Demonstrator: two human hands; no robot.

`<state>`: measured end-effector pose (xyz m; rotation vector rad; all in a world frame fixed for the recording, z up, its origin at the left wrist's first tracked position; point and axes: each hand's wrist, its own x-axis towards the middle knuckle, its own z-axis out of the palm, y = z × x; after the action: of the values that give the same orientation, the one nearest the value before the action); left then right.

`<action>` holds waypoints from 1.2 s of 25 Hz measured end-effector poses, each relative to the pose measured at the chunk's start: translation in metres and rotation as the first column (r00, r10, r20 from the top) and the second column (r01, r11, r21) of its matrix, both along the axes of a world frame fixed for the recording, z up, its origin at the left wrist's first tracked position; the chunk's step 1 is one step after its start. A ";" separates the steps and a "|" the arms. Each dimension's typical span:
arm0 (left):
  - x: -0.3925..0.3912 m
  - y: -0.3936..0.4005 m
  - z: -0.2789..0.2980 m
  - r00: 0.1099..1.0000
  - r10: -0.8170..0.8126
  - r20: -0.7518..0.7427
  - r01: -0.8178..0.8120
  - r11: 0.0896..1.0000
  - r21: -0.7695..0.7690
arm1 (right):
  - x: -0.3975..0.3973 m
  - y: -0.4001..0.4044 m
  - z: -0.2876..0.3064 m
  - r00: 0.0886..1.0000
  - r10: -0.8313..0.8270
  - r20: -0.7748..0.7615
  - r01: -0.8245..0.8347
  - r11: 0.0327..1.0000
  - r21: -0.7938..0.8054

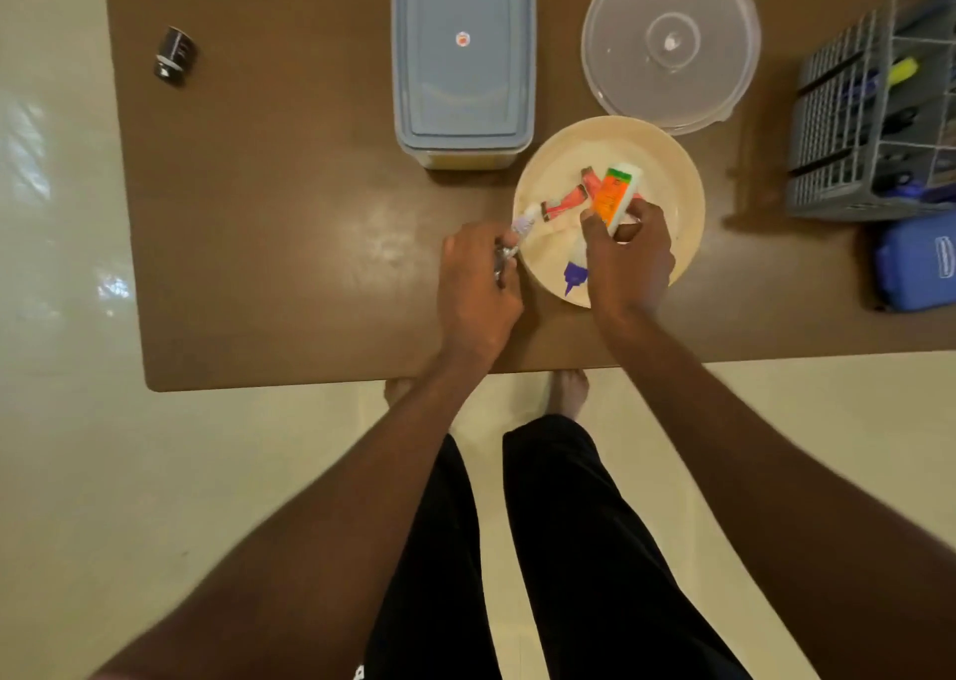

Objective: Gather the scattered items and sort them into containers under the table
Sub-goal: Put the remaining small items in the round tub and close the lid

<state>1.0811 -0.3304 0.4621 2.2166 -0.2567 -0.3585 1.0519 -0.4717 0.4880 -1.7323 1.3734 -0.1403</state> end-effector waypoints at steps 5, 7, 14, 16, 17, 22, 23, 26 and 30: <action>-0.003 -0.069 -0.009 0.948 -0.318 0.024 0.275 0.852 0.447 | -0.013 -0.059 -0.010 0.975 0.063 -0.215 -0.052 0.997 0.056; -0.009 -0.078 -0.017 0.937 -0.349 -0.001 0.300 0.804 0.514 | -0.010 -0.066 -0.016 0.957 0.111 -0.268 -0.101 0.993 0.053; -0.014 -0.050 -0.016 0.985 -0.150 0.080 0.115 0.933 0.340 | -0.006 -0.060 -0.013 0.925 0.169 -0.340 -0.261 0.933 -0.246; -0.007 -0.021 -0.015 0.989 -0.008 0.145 -0.033 0.960 0.279 | -0.003 -0.038 -0.003 0.952 0.222 -0.209 -0.279 0.910 -0.305; 0.001 -0.004 -0.015 0.984 0.052 0.173 -0.097 0.960 0.262 | 0.002 -0.023 0.002 0.953 0.273 -0.127 -0.301 0.891 -0.341; 0.067 0.096 -0.032 0.971 0.125 0.202 -0.205 0.872 0.445 | 0.062 0.074 0.014 0.749 0.648 0.142 -0.549 0.725 -0.415; 0.083 0.114 -0.037 0.982 0.092 0.166 -0.165 0.847 0.505 | 0.077 0.091 0.014 0.704 0.694 0.148 -0.596 0.692 -0.407; 0.133 0.165 -0.050 0.997 0.010 0.080 -0.055 0.807 0.587 | 0.130 0.144 0.005 0.611 0.781 0.128 -0.700 0.609 -0.373; 0.186 0.205 -0.074 1.000 0.015 0.014 -0.021 0.783 0.621 | 0.198 0.196 -0.019 0.585 0.806 0.089 -0.743 0.577 -0.339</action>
<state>1.2675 -0.1254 0.3883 2.8755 -0.1264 -0.4741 1.2496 -0.2760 0.4690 -2.3207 0.3057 -0.0246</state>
